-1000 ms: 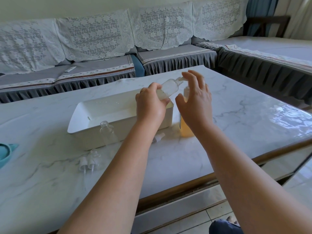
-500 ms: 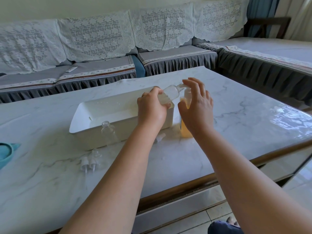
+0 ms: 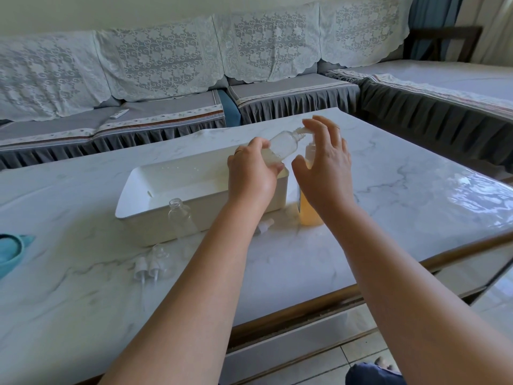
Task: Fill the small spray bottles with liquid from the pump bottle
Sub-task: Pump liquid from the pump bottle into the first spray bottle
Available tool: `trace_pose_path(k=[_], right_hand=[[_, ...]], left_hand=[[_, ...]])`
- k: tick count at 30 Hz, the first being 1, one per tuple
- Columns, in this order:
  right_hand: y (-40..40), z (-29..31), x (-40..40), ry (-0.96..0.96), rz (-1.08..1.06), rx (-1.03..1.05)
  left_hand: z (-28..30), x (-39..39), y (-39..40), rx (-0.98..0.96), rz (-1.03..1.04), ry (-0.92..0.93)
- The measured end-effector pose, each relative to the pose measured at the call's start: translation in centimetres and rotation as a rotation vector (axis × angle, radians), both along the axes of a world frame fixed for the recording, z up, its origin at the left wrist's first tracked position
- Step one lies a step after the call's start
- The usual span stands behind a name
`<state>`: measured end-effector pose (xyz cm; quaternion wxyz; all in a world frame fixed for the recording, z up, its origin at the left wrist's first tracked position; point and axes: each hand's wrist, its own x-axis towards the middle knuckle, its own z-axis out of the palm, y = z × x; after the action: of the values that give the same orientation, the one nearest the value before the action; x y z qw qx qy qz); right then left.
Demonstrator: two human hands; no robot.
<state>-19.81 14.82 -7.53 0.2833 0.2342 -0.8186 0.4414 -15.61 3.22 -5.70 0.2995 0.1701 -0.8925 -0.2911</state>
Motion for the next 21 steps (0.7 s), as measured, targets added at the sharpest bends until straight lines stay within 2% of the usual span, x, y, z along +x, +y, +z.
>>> trace_pose_path(k=[12,21], right_hand=[[0.1,-1.9,0.0,0.025,-0.058,0.042],[0.1,-0.3,0.0,0.028,-0.029,0.062]], left_hand=[[-0.6,0.2,0.1,0.002,0.009,-0.056],[-0.1,-0.1,0.0,0.004,0.006,-0.006]])
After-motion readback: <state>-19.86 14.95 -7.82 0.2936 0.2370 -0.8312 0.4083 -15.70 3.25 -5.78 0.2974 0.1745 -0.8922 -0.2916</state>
